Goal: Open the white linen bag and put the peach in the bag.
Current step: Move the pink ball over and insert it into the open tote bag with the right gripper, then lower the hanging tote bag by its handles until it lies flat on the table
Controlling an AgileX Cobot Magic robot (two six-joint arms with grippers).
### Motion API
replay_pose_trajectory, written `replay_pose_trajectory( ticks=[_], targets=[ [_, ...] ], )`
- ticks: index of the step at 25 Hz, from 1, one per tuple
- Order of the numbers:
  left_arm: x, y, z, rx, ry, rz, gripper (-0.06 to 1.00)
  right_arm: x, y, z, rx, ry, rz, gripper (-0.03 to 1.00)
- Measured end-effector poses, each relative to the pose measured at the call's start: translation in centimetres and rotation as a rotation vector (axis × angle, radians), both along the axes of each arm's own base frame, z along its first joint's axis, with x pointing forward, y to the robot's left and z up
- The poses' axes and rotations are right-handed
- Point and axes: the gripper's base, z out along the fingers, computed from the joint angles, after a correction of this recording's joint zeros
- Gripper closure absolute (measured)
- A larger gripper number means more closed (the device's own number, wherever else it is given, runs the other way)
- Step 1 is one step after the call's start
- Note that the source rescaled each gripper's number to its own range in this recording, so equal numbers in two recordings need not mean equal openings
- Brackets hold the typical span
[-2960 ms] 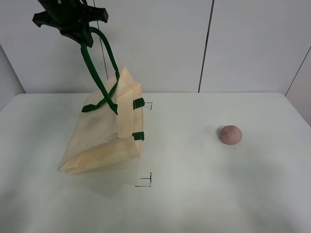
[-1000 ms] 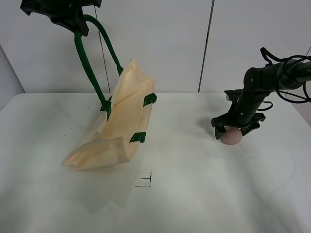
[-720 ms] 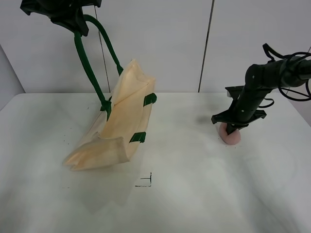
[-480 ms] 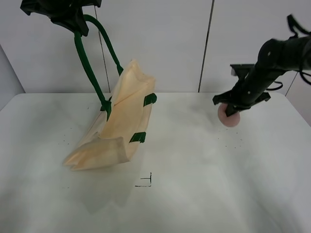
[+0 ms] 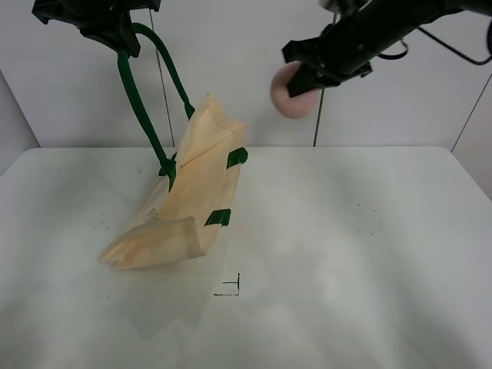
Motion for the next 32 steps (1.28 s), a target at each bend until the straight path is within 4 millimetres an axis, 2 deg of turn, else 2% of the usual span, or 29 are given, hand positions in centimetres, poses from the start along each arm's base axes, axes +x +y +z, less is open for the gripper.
replay_pose_trajectory(
  ticks=[2, 4, 8, 12, 14, 16, 19, 20, 21, 23, 27, 32],
  targets=[
    [0.0, 0.0, 0.0, 0.000, 0.000, 0.000, 0.94, -0.3, 3.1, -1.5, -0.001, 0.013, 0.056, 0.97],
    [0.0, 0.0, 0.0, 0.000, 0.000, 0.000, 0.94, -0.5, 6.3, -4.1, -0.014, 0.041, 0.106, 0.97],
    [0.0, 0.0, 0.0, 0.000, 0.000, 0.000, 0.94, -0.9, 11.1, -9.3, -0.045, 0.083, 0.165, 0.97],
    [0.0, 0.0, 0.0, 0.000, 0.000, 0.000, 0.94, -1.0, 13.8, -13.1, -0.059, 0.082, 0.172, 0.97],
    [0.0, 0.0, 0.0, 0.000, 0.000, 0.000, 0.94, -1.0, 14.4, -14.2, -0.057, 0.072, 0.165, 0.95],
    [0.0, 0.0, 0.0, 0.000, 0.000, 0.000, 0.94, -0.9, 14.7, -14.7, -0.057, 0.069, 0.160, 0.80],
    [0.0, 0.0, 0.0, 0.000, 0.000, 0.000, 0.94, -0.9, 14.8, -14.8, -0.057, 0.062, 0.157, 0.28],
    [0.0, 0.0, 0.0, 0.000, 0.000, 0.000, 0.94, -0.9, 14.8, -14.8, -0.065, 0.055, 0.162, 0.15],
    [0.0, 0.0, 0.0, 0.000, 0.000, 0.000, 0.94, -0.8, 14.7, -14.7, -0.077, 0.045, 0.168, 0.08],
    [0.0, 0.0, 0.0, 0.001, 0.000, -0.001, 0.94, -0.8, 14.7, -14.1, -0.107, 0.046, 0.191, 0.01],
    [0.0, 0.0, 0.0, -0.004, 0.001, -0.003, 0.94, 0.0, 13.2, -11.9, -0.211, 0.109, 0.170, -0.03],
    [0.0, 0.0, 0.0, -0.004, 0.001, -0.003, 0.94, 2.6, 8.4, -9.0, -0.343, 0.163, 0.014, -0.03]
  ],
)
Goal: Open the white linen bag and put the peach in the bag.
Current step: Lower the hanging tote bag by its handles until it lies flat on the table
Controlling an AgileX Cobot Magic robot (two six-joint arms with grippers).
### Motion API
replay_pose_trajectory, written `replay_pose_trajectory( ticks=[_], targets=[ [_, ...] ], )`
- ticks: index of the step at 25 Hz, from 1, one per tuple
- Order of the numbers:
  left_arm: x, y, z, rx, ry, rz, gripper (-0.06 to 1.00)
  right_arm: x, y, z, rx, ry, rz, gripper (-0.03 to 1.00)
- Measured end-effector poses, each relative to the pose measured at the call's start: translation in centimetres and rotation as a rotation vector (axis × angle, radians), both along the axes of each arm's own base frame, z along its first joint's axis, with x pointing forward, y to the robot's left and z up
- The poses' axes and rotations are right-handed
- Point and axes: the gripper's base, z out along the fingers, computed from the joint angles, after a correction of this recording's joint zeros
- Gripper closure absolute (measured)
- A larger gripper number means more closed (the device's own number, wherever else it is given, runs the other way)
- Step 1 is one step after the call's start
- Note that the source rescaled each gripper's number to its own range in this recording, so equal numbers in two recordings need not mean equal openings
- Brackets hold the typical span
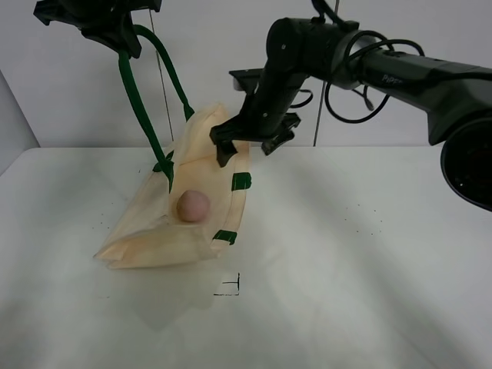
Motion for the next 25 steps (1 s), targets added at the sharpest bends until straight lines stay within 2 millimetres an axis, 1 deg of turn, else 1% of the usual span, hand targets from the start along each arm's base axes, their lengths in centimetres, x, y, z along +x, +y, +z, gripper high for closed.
replay_pose_trajectory(
  ticks=[2, 5, 6, 9, 11, 15, 17, 19, 25],
  targets=[
    [0.0, 0.0, 0.0, 0.000, 0.000, 0.000, 0.94, 1.0, -1.9, 0.2, -0.014, 0.005, -0.050, -0.03],
    [0.0, 0.0, 0.0, 0.000, 0.000, 0.000, 0.94, 2.5, -5.1, 0.0, -0.033, 0.017, -0.118, -0.03],
    [0.0, 0.0, 0.0, 0.000, 0.000, 0.000, 0.94, 3.0, -6.4, 0.0, -0.042, 0.016, -0.144, -0.03],
    [0.0, 0.0, 0.0, 0.000, 0.000, 0.000, 0.94, 4.4, -10.6, -0.1, -0.086, 0.016, -0.225, -0.03],
    [0.0, 0.0, 0.0, 0.000, 0.000, 0.000, 0.94, 5.2, -13.9, -0.1, -0.111, 0.023, -0.286, -0.03],
    [0.0, 0.0, 0.0, 0.000, 0.000, 0.000, 0.94, 5.9, -19.3, -0.3, -0.135, 0.057, -0.381, -0.03],
    [0.0, 0.0, 0.0, 0.000, 0.000, 0.000, 0.94, 6.0, -21.0, -0.3, -0.138, 0.070, -0.412, -0.03],
    [0.0, 0.0, 0.0, 0.000, 0.000, 0.000, 0.94, 5.9, -22.1, -0.3, -0.141, 0.084, -0.433, -0.03],
    [0.0, 0.0, 0.0, 0.000, 0.000, 0.000, 0.94, 5.9, -22.2, -0.1, -0.135, 0.082, -0.436, -0.03]
  ],
)
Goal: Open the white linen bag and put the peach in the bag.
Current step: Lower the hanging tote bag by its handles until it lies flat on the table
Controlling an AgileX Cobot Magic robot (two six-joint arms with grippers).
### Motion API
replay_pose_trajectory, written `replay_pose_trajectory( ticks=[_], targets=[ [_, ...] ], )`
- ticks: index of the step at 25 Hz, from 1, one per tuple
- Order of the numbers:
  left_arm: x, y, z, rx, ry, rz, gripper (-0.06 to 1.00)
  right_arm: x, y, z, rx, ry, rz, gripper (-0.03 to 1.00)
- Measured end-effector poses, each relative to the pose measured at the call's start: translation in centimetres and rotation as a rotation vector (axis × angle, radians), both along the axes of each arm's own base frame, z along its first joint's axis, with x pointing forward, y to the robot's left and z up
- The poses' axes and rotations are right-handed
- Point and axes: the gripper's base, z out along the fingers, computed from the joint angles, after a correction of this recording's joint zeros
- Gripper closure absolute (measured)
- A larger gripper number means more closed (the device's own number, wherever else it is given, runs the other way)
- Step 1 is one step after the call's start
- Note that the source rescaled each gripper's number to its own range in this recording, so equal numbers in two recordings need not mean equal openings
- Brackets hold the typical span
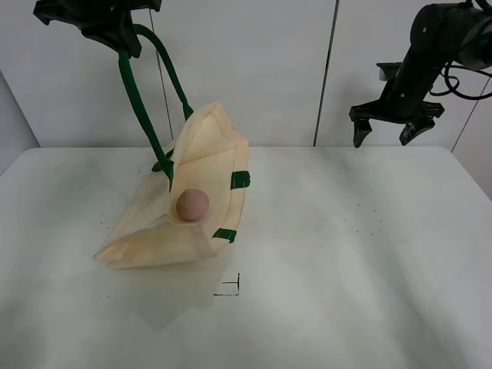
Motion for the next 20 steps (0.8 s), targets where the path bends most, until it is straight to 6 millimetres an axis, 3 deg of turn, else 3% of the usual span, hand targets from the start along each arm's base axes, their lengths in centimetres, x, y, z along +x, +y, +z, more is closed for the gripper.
replay_pose_trajectory(
  ticks=[4, 8, 15, 20],
  targets=[
    [0.0, 0.0, 0.0, 0.000, 0.000, 0.000, 0.94, -1.5, -0.1, 1.7, 0.000, -0.006, 0.001, -0.03],
    [0.0, 0.0, 0.0, 0.000, 0.000, 0.000, 0.94, -5.6, -0.3, 4.5, -0.001, -0.003, 0.003, -0.03],
    [0.0, 0.0, 0.0, 0.000, 0.000, 0.000, 0.94, -16.9, -1.0, 8.3, -0.003, 0.002, 0.004, -0.03],
    [0.0, 0.0, 0.0, 0.000, 0.000, 0.000, 0.94, -26.1, -1.6, 7.8, -0.005, 0.006, 0.007, -0.03]
  ],
)
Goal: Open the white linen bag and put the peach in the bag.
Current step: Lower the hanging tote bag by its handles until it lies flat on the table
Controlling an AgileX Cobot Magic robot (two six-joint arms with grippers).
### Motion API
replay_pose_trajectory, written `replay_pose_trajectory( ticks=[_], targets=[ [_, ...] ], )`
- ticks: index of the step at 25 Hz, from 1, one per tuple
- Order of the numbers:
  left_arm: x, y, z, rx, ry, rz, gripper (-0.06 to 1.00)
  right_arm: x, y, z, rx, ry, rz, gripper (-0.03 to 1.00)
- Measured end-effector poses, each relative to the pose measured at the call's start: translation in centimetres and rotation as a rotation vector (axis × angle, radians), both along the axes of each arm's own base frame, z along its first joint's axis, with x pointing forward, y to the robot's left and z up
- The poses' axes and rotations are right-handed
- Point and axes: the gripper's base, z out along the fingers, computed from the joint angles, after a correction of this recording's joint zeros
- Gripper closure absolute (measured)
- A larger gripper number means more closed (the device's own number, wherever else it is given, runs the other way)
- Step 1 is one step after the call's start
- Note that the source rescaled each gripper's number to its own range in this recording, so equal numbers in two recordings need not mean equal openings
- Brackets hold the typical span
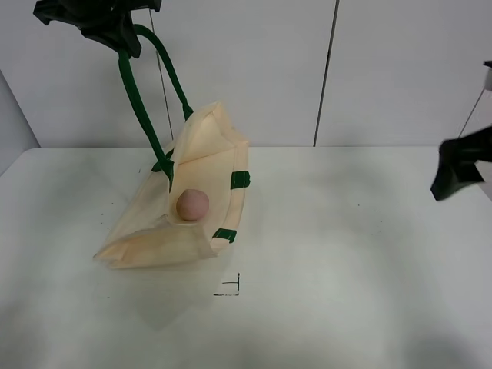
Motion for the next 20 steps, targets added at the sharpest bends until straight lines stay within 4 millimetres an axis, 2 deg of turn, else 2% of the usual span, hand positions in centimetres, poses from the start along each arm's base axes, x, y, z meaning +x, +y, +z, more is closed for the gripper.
replay_pose_trajectory(
  ticks=[3, 7, 10, 14, 20],
  targets=[
    [0.0, 0.0, 0.0, 0.000, 0.000, 0.000, 0.94, -5.4, -0.3, -1.1, 0.002, -0.032, 0.000, -0.03],
    [0.0, 0.0, 0.0, 0.000, 0.000, 0.000, 0.94, -11.0, -0.7, -3.0, 0.011, -0.182, -0.002, -0.03],
    [0.0, 0.0, 0.0, 0.000, 0.000, 0.000, 0.94, -14.5, -0.9, -4.2, 0.012, -0.319, 0.012, -0.03],
    [0.0, 0.0, 0.0, 0.000, 0.000, 0.000, 0.94, -17.9, -1.2, -5.1, 0.017, -0.508, 0.020, -0.03],
    [0.0, 0.0, 0.0, 0.000, 0.000, 0.000, 0.94, -21.0, -1.4, -4.6, 0.026, -0.726, 0.020, -0.03]
  ],
)
